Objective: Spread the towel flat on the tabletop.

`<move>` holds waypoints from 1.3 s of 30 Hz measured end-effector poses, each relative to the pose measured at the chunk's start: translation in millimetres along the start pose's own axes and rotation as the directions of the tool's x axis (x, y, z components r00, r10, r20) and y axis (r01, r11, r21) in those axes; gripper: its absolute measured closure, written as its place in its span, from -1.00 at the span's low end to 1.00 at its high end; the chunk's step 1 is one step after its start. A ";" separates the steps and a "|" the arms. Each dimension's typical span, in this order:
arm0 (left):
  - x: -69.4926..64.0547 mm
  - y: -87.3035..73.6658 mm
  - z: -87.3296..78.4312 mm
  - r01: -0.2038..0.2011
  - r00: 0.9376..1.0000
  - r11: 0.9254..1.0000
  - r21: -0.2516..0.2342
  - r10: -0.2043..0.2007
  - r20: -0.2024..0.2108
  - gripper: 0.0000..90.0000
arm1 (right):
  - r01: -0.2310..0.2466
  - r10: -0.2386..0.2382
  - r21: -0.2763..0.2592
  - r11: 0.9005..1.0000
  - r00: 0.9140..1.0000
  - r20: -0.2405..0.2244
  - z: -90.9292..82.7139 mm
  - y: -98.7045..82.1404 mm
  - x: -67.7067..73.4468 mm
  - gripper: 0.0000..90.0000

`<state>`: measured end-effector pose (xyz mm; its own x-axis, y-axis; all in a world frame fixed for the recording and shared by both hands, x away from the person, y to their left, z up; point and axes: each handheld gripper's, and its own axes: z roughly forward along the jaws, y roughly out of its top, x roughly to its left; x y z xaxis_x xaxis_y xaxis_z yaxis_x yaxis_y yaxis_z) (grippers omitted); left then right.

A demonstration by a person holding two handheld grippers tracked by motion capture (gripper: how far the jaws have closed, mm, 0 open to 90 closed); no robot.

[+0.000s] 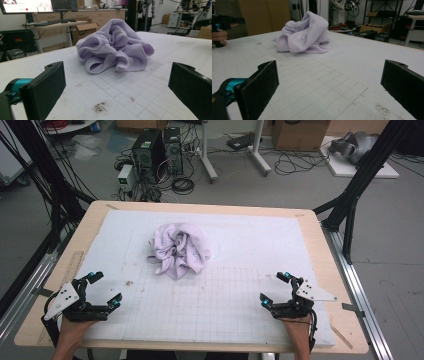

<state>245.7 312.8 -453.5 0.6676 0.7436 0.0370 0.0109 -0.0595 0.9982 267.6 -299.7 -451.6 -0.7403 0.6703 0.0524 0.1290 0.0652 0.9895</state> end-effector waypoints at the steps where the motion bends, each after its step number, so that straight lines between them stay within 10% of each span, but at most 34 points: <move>1: 0.3 0.0 0.1 0.002 1.000 1.000 0.003 -0.002 0.000 -0.96 | -0.003 0.003 -0.004 1.000 1.000 -0.003 -0.6 -0.2 -0.4 -0.99; 26: 12.4 23.1 13.6 0.005 0.999 0.997 0.081 -0.007 0.035 -0.96 | 0.004 -0.004 0.038 0.999 1.000 -0.017 12.8 25.9 -1.2 -0.99; 39: 33.0 74.6 68.8 -0.040 0.995 0.969 0.243 0.017 0.093 -0.96 | 0.040 -0.038 0.051 0.998 0.998 -0.044 22.0 57.1 -3.3 -0.99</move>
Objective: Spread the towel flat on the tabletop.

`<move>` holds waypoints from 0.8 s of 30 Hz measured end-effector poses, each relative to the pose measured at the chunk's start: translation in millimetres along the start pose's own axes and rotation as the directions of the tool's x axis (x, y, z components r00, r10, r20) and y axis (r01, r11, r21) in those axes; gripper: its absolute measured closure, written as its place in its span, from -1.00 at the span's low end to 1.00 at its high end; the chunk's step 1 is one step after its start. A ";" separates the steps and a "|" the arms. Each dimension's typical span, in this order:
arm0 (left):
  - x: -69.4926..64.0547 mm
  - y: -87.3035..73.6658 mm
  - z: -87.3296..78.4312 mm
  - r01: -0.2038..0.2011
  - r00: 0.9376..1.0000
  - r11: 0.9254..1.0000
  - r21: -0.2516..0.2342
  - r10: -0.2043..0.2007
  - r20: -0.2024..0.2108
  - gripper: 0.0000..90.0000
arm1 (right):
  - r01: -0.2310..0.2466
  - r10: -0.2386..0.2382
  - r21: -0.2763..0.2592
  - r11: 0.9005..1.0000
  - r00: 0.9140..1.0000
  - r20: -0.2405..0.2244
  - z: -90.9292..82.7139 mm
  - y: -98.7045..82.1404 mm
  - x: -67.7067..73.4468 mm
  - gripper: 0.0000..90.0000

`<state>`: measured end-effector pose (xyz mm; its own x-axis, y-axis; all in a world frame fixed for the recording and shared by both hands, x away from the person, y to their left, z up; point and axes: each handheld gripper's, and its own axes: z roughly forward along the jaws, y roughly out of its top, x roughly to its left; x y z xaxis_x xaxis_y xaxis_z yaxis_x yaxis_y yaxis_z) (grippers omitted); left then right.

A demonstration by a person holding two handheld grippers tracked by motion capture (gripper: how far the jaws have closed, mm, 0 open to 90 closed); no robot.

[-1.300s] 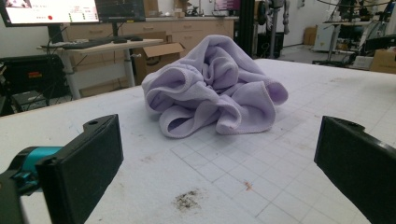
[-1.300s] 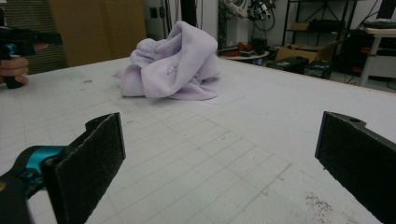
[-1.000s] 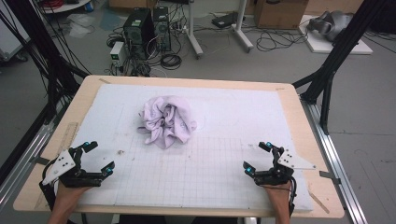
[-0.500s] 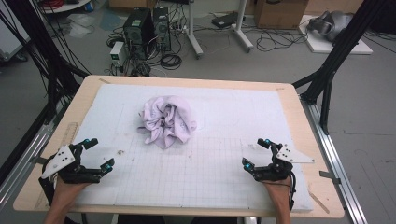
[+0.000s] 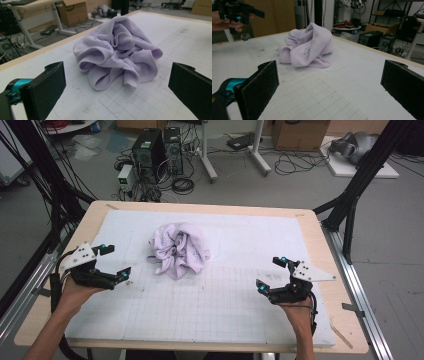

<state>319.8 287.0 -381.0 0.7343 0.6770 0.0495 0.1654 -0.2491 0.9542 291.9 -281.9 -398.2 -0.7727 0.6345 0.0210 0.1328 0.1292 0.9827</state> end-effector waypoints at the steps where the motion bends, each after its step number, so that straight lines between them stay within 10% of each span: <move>1: 1.4 4.1 4.6 0.001 1.000 1.000 0.016 -0.001 0.003 -0.96 | 0.000 0.000 0.000 1.000 1.000 0.000 0.0 0.0 0.0 -0.99; 13: 11.3 36.8 55.6 -0.002 0.998 0.992 0.129 -0.006 0.057 -0.96 | 0.011 -0.009 0.044 0.999 0.999 -0.046 27.8 23.8 -5.2 -0.99; 24: 18.0 49.3 84.4 -0.006 1.000 0.985 0.171 0.002 0.025 -0.96 | 0.054 -0.045 0.122 0.991 0.996 -0.075 71.1 56.5 -2.5 -0.99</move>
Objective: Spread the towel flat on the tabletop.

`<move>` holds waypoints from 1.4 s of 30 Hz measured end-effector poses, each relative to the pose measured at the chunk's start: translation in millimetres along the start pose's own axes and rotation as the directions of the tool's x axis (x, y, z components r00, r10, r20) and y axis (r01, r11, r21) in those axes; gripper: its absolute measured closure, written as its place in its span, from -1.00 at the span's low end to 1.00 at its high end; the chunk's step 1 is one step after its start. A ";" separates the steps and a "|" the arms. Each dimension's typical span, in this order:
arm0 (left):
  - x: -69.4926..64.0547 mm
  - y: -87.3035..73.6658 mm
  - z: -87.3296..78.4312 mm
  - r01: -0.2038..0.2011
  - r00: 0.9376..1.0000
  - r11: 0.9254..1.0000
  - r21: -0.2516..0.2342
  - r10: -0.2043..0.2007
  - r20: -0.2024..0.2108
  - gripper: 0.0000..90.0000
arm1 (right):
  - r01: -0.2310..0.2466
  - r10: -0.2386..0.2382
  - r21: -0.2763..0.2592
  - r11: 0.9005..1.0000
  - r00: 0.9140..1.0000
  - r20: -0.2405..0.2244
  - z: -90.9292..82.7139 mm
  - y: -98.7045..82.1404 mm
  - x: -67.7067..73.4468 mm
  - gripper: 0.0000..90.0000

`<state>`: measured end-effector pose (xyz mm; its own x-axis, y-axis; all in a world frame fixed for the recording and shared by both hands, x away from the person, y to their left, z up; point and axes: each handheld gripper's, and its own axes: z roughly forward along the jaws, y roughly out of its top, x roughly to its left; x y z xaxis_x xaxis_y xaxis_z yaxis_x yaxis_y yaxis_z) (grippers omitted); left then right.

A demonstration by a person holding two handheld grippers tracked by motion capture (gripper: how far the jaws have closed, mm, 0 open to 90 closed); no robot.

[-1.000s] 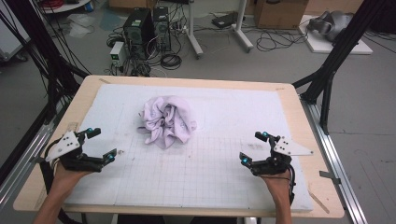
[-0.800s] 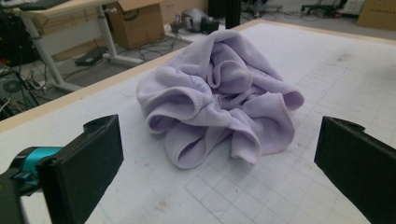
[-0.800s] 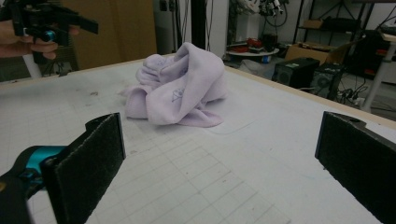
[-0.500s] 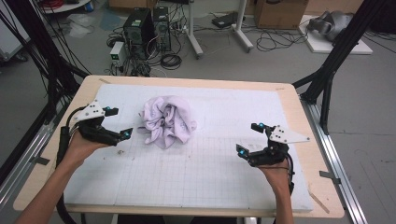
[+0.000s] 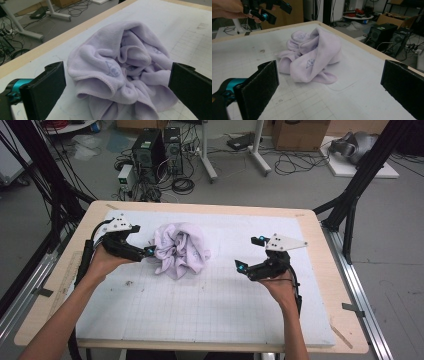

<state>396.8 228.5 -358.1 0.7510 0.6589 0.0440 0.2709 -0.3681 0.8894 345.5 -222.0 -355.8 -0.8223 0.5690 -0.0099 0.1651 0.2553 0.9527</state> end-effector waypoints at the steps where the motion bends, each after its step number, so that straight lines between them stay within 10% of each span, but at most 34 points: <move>1: 0.9 0.4 1.6 0.000 1.000 1.000 0.005 0.000 -0.004 -0.96 | 0.005 -0.005 0.001 1.000 1.000 -0.004 3.0 2.5 -0.3 -0.99; 27: 13.9 -17.6 37.7 0.059 0.998 0.996 0.074 -0.058 -0.009 -0.91 | -0.069 0.071 0.115 0.991 0.997 -0.020 98.1 16.7 -3.2 -0.99; 42: 16.6 -29.5 56.4 0.092 0.995 0.986 0.139 -0.096 0.024 -0.44 | -0.095 0.106 0.261 0.961 0.994 -0.029 138.6 -4.7 -1.7 -0.99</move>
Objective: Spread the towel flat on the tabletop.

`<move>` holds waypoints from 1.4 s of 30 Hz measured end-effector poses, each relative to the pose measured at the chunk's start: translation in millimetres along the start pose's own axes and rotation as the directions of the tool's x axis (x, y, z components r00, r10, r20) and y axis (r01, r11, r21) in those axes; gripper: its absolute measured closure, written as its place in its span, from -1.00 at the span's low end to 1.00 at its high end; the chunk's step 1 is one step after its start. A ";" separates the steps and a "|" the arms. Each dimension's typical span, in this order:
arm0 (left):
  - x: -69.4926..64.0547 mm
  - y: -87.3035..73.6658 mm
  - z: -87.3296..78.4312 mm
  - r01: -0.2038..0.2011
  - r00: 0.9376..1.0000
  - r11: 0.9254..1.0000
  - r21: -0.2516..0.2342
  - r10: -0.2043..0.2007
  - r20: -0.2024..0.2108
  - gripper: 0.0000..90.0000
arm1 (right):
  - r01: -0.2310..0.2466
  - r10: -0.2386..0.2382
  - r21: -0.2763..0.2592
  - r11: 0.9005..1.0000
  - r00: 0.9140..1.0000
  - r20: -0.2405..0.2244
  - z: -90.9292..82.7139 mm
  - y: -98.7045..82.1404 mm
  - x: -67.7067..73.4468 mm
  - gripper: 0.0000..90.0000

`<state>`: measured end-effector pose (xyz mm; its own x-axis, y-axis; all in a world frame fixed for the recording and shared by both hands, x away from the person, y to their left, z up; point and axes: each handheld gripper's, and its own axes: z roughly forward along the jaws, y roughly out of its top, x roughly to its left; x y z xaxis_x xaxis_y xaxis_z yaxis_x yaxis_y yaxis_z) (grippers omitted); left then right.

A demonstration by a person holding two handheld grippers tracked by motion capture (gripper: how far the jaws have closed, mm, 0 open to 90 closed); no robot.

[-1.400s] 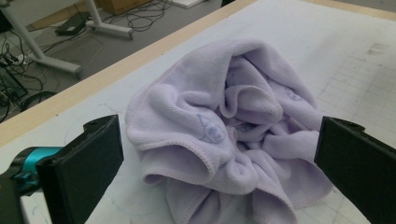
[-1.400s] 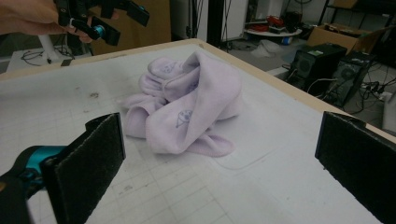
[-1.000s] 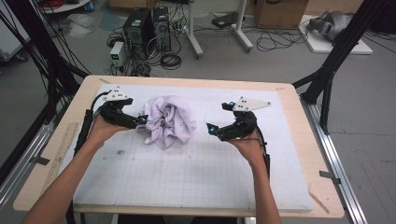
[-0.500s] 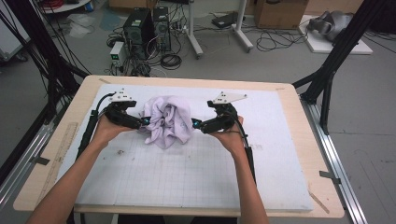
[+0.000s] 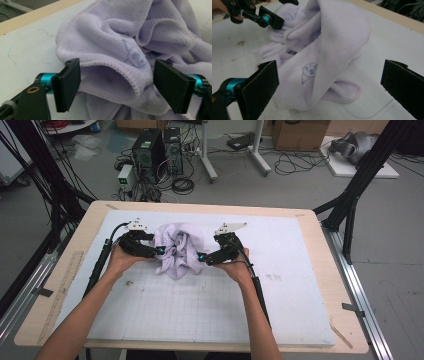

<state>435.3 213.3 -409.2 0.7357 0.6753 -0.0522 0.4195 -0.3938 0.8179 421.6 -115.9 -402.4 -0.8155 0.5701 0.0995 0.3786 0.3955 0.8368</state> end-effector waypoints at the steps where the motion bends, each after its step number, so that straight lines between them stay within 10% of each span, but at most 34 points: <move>1: 0.7 -0.3 0.4 0.004 1.000 1.000 -0.001 -0.004 0.004 -0.40 | 0.001 -0.001 0.013 1.000 1.000 -0.004 2.7 -0.8 0.6 -0.98; 19: -7.3 -1.7 5.1 -0.031 0.999 0.998 0.046 0.029 0.038 0.60 | 0.006 0.000 0.152 0.988 0.999 -0.044 37.1 -5.5 6.8 -0.30; 26: -5.5 -2.3 4.2 -0.022 0.999 0.999 0.049 0.020 0.051 0.80 | 0.024 -0.012 0.168 0.986 0.997 -0.071 39.6 -3.4 7.9 0.66; 42: 1.5 -0.8 -20.2 -0.040 0.999 0.999 0.019 0.040 0.017 0.82 | 0.044 -0.057 0.180 0.983 0.996 0.068 -1.9 5.1 -5.0 0.70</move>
<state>425.3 227.2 -398.3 0.7609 0.6482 -0.0294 0.3999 -0.4327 0.8080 426.8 -118.1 -397.6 -0.8041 0.5943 0.0152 0.4153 0.5433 0.7296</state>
